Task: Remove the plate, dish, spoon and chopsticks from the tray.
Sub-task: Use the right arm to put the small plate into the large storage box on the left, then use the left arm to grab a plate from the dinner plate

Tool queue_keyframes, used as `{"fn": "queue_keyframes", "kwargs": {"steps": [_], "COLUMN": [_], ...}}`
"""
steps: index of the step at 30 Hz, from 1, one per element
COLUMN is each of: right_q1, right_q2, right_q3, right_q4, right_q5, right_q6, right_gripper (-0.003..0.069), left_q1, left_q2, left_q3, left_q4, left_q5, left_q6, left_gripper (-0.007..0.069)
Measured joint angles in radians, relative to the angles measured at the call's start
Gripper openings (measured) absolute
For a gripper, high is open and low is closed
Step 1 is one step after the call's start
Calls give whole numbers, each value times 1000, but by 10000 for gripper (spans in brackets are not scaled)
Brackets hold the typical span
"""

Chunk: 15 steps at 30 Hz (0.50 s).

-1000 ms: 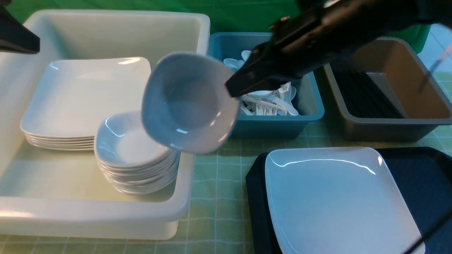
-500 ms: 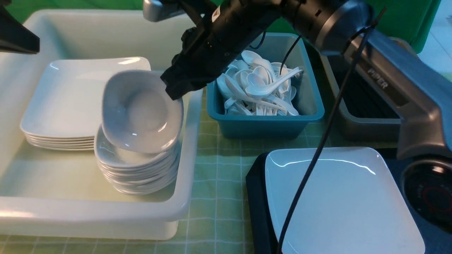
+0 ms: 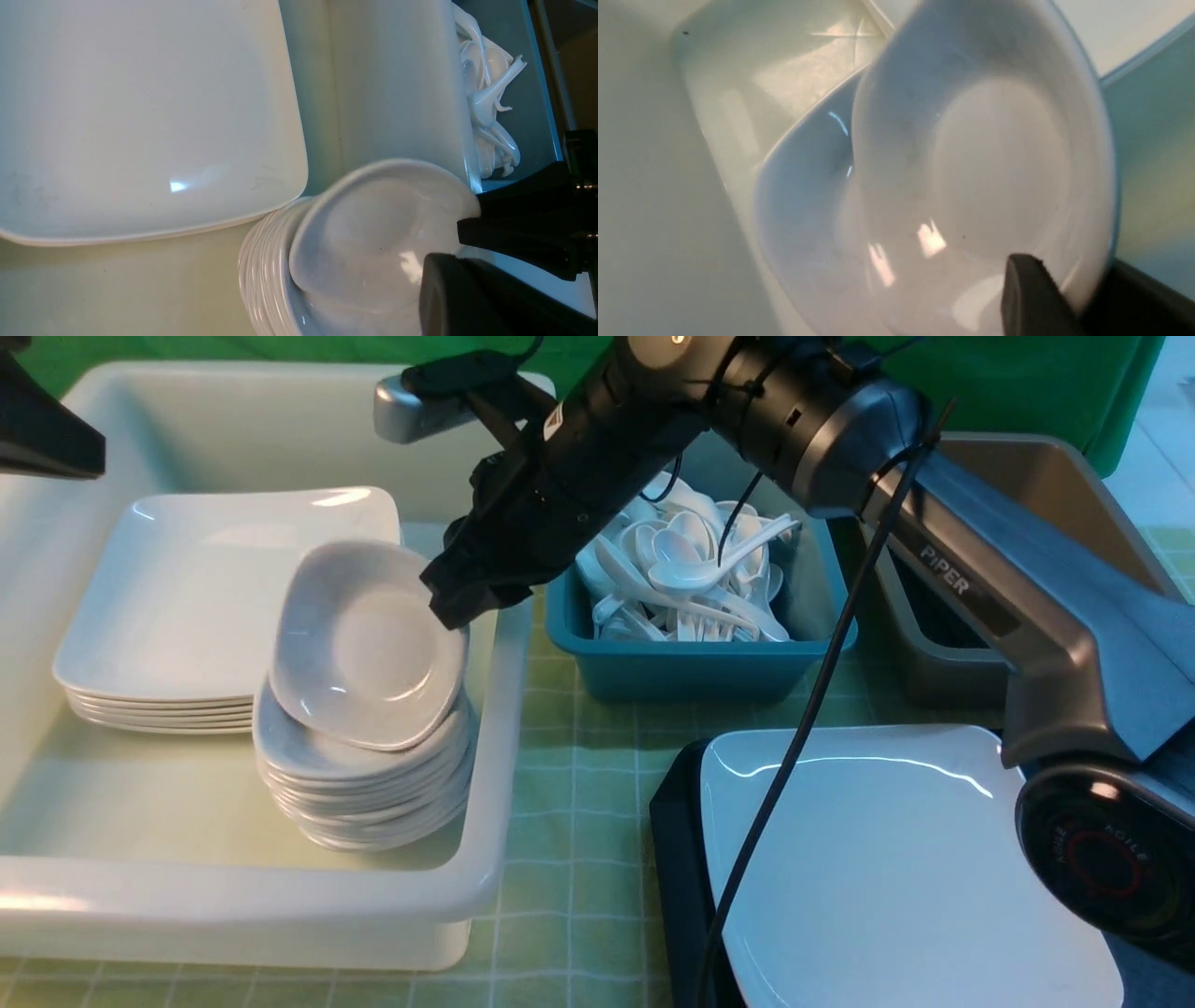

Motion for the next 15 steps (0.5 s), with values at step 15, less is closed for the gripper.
{"fn": "queue_keyframes", "kwargs": {"steps": [15], "right_q1": [0], "right_q2": [1], "right_q3": [-50], "right_q4": [-24], "right_q5": [-26], "right_q6": [-40], "right_gripper": [372], "left_q1": [0], "left_q2": [0], "left_q3": [0], "left_q4": [0], "left_q5": [-5], "left_q6": [0], "left_gripper": [-1]}}
